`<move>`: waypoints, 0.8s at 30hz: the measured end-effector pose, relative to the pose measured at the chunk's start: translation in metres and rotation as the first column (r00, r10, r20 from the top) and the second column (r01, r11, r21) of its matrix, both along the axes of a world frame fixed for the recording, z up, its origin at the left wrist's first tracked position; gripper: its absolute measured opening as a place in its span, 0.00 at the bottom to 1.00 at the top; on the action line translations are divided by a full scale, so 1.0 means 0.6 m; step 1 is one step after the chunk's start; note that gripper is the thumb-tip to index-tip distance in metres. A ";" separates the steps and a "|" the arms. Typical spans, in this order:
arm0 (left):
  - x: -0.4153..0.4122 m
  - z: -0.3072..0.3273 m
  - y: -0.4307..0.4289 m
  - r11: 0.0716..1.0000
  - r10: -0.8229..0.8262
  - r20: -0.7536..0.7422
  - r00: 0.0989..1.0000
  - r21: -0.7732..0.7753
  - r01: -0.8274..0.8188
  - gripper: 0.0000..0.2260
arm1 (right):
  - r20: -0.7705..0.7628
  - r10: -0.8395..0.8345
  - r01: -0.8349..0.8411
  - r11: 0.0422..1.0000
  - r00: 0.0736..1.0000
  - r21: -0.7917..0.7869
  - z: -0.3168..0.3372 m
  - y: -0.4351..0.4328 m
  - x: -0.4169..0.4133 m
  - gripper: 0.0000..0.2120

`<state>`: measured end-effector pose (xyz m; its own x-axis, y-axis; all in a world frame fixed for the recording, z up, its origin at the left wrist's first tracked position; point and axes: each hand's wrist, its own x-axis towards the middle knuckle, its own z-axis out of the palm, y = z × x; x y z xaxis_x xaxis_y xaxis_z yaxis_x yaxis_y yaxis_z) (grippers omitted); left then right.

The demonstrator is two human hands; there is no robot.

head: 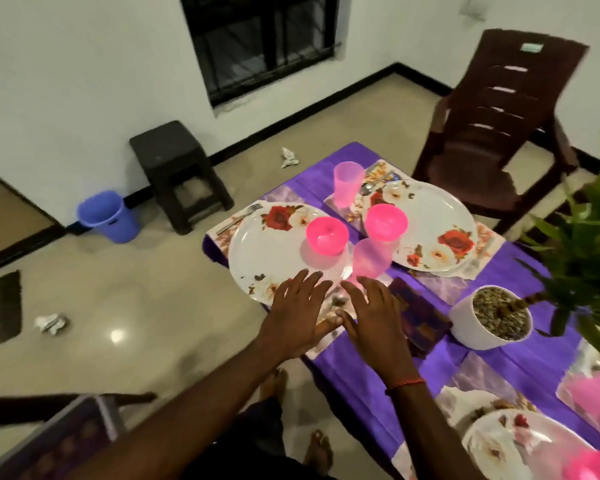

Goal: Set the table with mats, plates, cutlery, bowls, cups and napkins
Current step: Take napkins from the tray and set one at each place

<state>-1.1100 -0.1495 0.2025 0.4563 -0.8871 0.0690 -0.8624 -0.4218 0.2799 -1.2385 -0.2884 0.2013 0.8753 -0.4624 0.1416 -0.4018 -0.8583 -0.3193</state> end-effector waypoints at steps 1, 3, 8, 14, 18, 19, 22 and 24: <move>0.002 0.000 0.024 0.998 0.052 0.005 0.999 0.021 -0.052 0.31 | 0.006 0.041 -0.041 0.999 0.999 0.017 -0.004 0.014 0.012 0.26; 0.006 0.001 0.072 0.987 0.154 -0.012 0.988 0.038 -0.153 0.33 | 0.017 0.122 -0.122 0.992 0.992 0.035 -0.004 0.046 0.039 0.26; 0.023 0.008 0.187 0.903 0.386 0.059 0.921 0.177 -0.390 0.41 | 0.022 0.329 -0.329 0.944 0.944 -0.006 0.005 0.124 0.106 0.26; 0.045 0.002 0.315 0.784 0.574 0.067 0.816 0.244 -0.571 0.42 | -0.105 0.506 -0.515 0.853 0.856 -0.082 -0.005 0.218 0.194 0.31; 0.059 -0.011 0.408 0.719 0.670 0.019 0.742 0.233 -0.655 0.43 | -0.132 0.621 -0.631 0.774 0.773 -0.055 -0.007 0.301 0.255 0.33; 0.062 -0.015 0.429 0.698 0.694 0.008 0.720 0.235 -0.676 0.42 | -0.138 0.646 -0.657 0.752 0.751 -0.056 -0.006 0.322 0.268 0.33; 0.069 -0.026 0.499 0.628 0.763 -0.011 0.647 0.254 -0.736 0.40 | -0.163 0.721 -0.735 0.676 0.673 -0.045 -0.006 0.392 0.303 0.32; 0.073 -0.031 0.547 0.576 0.805 -0.031 0.592 0.277 -0.769 0.40 | -0.181 0.766 -0.781 0.624 0.617 -0.021 -0.010 0.445 0.326 0.31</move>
